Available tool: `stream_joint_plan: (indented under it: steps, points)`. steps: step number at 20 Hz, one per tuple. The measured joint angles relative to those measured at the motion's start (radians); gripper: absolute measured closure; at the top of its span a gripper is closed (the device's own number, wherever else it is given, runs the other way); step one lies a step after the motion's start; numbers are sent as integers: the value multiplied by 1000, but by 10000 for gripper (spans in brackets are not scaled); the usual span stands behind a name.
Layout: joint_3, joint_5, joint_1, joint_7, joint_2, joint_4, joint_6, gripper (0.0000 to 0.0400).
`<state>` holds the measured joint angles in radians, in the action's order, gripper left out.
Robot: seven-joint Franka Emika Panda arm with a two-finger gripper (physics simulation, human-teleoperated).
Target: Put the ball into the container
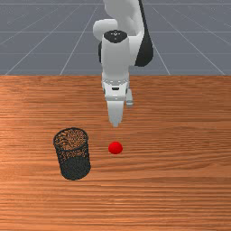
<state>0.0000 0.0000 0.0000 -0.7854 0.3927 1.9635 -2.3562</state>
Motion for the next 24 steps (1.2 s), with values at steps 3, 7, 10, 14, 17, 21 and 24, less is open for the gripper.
stream_joint_plan:
  steps: [3,7,10,14,17,21,24]
  points:
    - [0,0,0,0,0,0,0,310]
    - [6,-2,-20,-79,1,-1,0,135]
    - [-6,4,-23,-40,3,-7,9,30]
    - [-9,4,-30,-49,14,-25,35,4]
    - [-9,4,-31,-49,23,-26,30,1]
    - [-10,2,-30,-48,99,-80,63,0]
    - [-9,4,-30,-47,109,-42,-12,0]
